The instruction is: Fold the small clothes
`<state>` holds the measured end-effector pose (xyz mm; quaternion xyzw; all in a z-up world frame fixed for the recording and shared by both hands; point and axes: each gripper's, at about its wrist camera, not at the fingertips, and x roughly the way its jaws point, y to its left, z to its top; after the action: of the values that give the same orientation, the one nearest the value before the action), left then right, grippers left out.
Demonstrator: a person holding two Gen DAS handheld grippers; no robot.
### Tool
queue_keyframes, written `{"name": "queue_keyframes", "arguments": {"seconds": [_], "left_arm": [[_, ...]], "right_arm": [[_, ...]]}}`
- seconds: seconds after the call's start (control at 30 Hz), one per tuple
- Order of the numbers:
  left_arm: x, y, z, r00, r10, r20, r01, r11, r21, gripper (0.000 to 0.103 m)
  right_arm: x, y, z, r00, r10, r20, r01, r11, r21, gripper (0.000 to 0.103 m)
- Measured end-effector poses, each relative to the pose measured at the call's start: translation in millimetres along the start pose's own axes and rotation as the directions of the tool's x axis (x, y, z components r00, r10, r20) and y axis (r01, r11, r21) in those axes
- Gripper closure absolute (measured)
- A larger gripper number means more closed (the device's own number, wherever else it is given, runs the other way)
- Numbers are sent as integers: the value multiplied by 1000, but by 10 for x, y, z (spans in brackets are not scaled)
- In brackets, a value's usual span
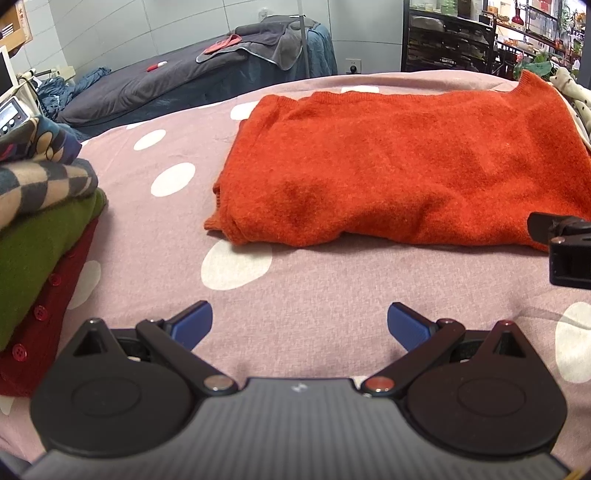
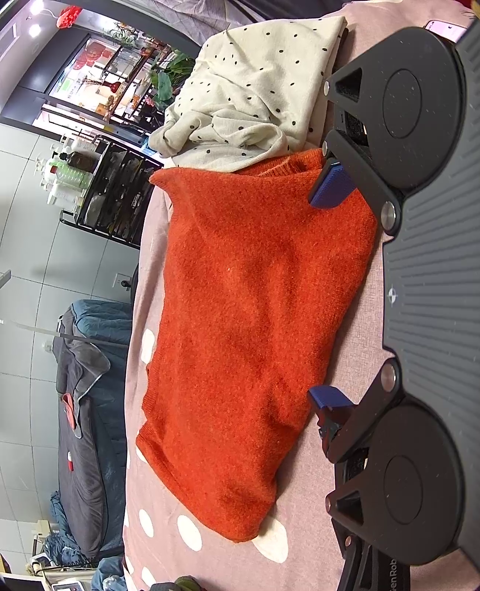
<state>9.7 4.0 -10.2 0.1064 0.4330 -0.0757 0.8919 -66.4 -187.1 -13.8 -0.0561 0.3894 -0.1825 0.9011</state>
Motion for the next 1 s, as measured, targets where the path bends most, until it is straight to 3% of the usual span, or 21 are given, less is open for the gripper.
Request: {"name": "queue_keyframes", "arguments": {"seconds": [1.0], "left_arm": [[49,46,-17,1000,8,10,-8,1000,2,0]], "right_arm": [[-44,-92,-21,1000,8,30,-9,999,39,0]]}}
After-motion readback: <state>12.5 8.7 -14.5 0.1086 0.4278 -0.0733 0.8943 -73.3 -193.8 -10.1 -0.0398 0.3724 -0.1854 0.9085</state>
